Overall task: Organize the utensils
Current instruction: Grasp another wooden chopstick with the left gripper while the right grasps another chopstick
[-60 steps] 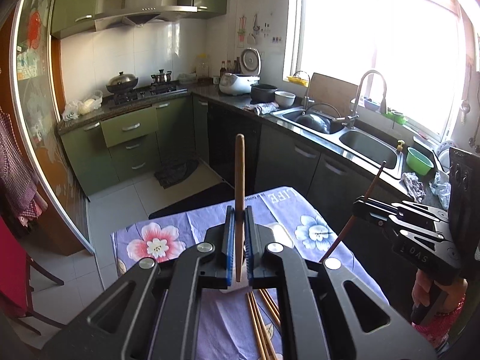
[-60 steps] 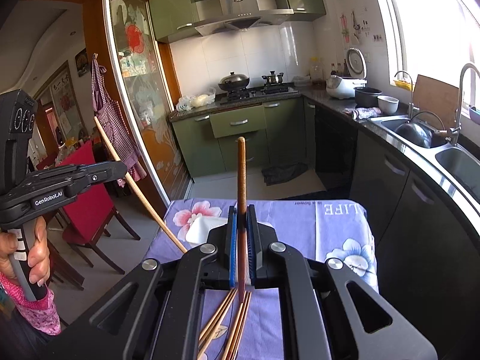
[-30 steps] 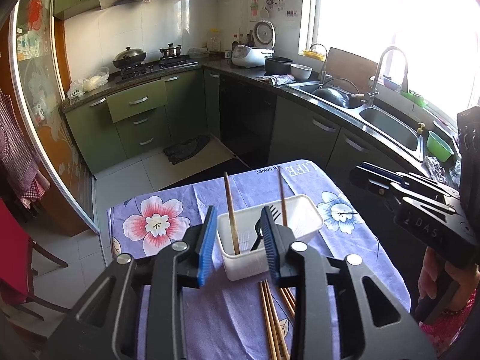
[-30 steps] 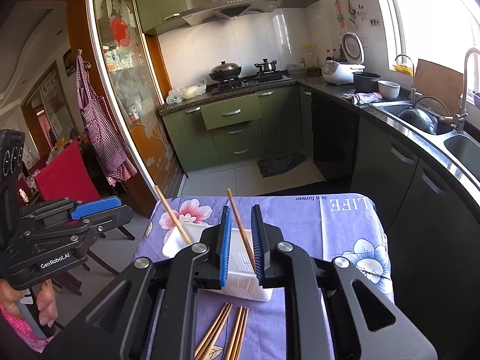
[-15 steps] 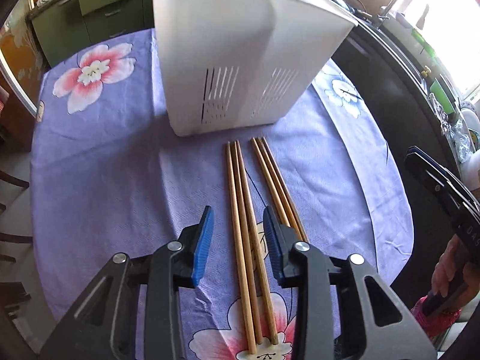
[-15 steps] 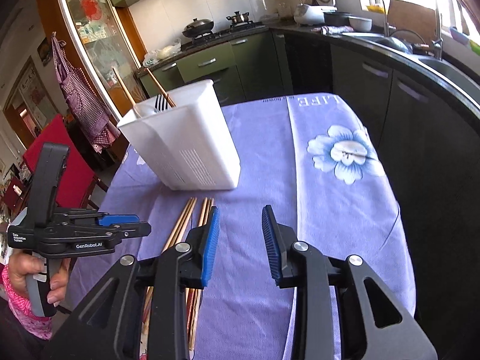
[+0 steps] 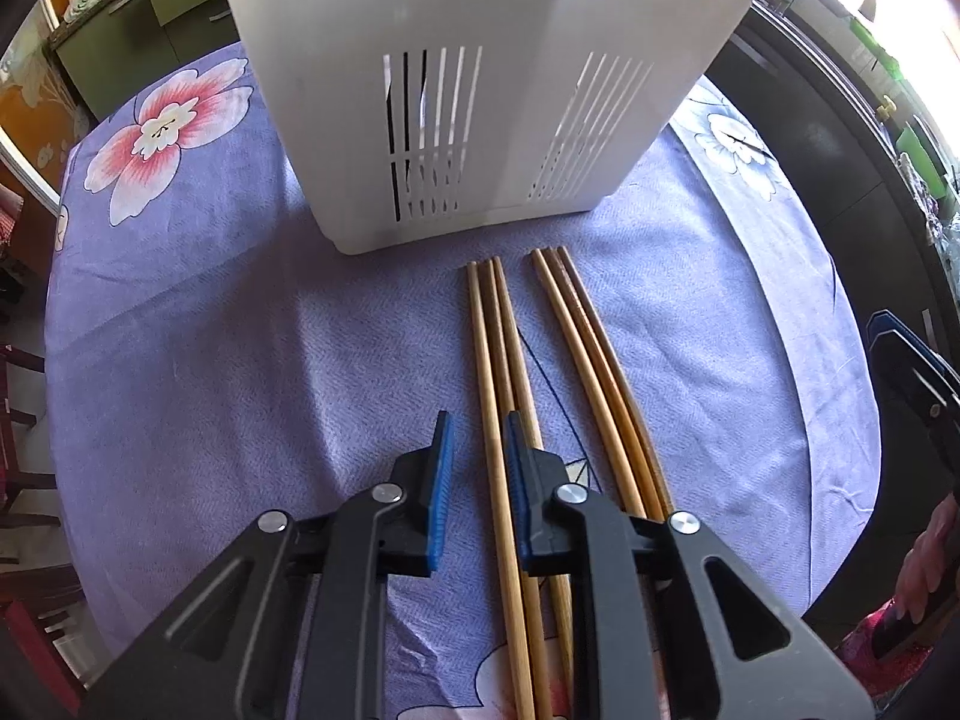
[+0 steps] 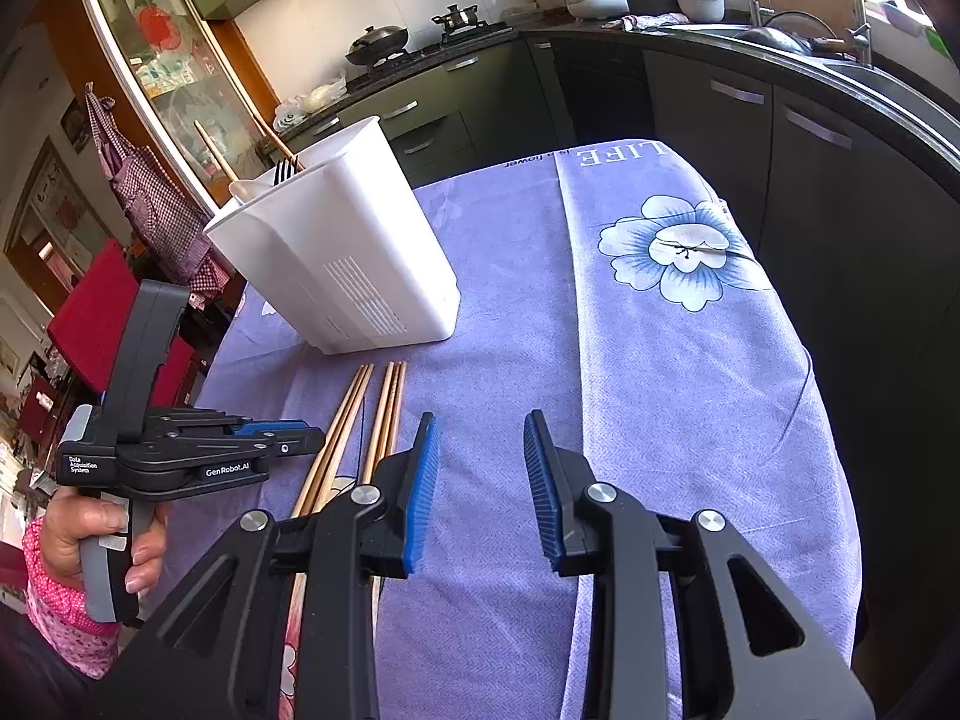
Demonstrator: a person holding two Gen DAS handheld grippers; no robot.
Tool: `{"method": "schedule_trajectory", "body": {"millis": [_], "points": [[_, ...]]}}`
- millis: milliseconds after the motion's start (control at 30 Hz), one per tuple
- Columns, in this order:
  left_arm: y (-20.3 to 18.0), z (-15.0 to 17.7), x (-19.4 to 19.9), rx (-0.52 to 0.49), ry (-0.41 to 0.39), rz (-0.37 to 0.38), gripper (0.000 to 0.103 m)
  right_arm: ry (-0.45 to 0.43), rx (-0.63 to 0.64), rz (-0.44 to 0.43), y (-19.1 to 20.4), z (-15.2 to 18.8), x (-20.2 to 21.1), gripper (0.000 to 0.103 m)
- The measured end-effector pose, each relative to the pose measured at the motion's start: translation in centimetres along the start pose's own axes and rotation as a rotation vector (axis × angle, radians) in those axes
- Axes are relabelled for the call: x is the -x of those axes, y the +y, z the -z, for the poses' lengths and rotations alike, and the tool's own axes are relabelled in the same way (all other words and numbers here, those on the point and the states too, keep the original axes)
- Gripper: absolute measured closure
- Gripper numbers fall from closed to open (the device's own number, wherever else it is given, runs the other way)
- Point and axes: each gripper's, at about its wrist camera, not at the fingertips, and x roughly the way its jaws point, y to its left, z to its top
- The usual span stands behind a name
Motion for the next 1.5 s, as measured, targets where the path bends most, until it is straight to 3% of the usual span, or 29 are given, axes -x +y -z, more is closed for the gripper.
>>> {"method": "schedule_trajectory", "body": {"millis": [233, 333, 533, 700, 900, 1233, 1500], "points": [[-0.4, -0.3, -0.8, -0.023, 0.011, -0.040, 0.087, 0.023, 0.011, -0.009, 0.7, -0.1, -0.9, 0.074], [-0.7, -0.4, -1.0, -0.038, 0.004, -0.063, 0.092, 0.047, 0.036, -0.010, 1.5, -0.1, -1.6, 0.074], [0.4, 0.0, -0.7, -0.040, 0.012, -0.054, 0.096, 0.118, 0.128, -0.012, 3.8, -0.4, -4.5, 0.068], [2.3, 0.4, -0.4, -0.032, 0.004, -0.095, 0.097, 0.156, 0.234, 0.030, 5.7, -0.1, -7.6, 0.068], [6.2, 0.7, 0.2, 0.041, -0.005, -0.102, 0.097, 0.201, 0.258, 0.038, 6.7, 0.2, -10.3, 0.072], [6.2, 0.8, 0.3, 0.037, -0.024, -0.095, 0.097, 0.216, 0.294, 0.149, 7.9, 0.3, -11.9, 0.072], [6.4, 1.1, 0.4, 0.037, -0.025, -0.090, 0.097, 0.255, 0.314, 0.159, 9.0, 0.2, -13.0, 0.076]]}}
